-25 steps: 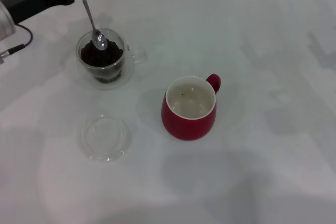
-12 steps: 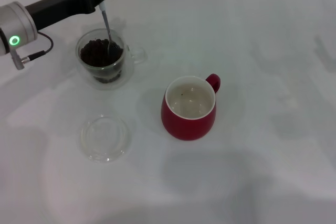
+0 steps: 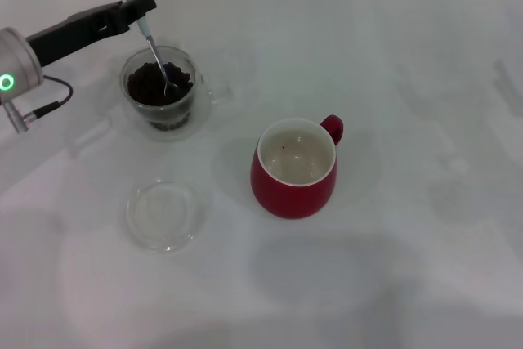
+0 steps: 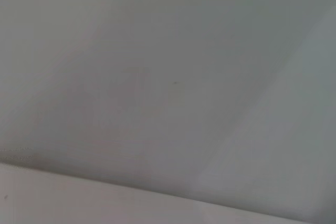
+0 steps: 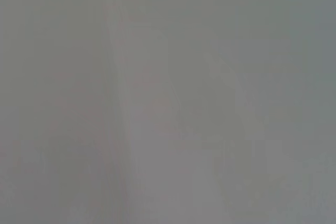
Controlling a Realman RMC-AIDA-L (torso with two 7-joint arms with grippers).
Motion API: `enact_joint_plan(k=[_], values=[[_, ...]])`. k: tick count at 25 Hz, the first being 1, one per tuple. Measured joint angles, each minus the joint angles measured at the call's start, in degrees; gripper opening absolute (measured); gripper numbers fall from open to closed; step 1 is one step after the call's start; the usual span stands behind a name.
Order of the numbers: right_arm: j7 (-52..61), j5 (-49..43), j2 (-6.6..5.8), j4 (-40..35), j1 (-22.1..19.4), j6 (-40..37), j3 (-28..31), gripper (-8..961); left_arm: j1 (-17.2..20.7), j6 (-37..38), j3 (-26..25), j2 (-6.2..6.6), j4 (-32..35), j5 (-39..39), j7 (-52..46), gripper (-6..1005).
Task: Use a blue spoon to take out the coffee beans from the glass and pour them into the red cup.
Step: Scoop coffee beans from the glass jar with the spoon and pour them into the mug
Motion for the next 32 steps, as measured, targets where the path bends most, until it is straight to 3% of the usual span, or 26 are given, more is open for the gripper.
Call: enact_joint_plan(k=[9, 22, 32], values=[[0.29, -0.15, 0.0, 0.0, -0.03, -0.97, 0.0, 828, 1.78, 1.16, -0.4, 0.07, 0.0, -1.04, -5.03, 135], [0.35, -0.09, -0.21, 0.0, -0.29, -2.55, 0.0, 828, 8.83, 9.85, -0.17, 0.67, -0.31, -11.43, -8.47, 134], [0.35, -0.26, -0.29, 0.0, -0.29, -3.6, 0.0, 828, 11.45, 14.25, -0.18, 0.72, -0.17, -15.64, -8.72, 132]])
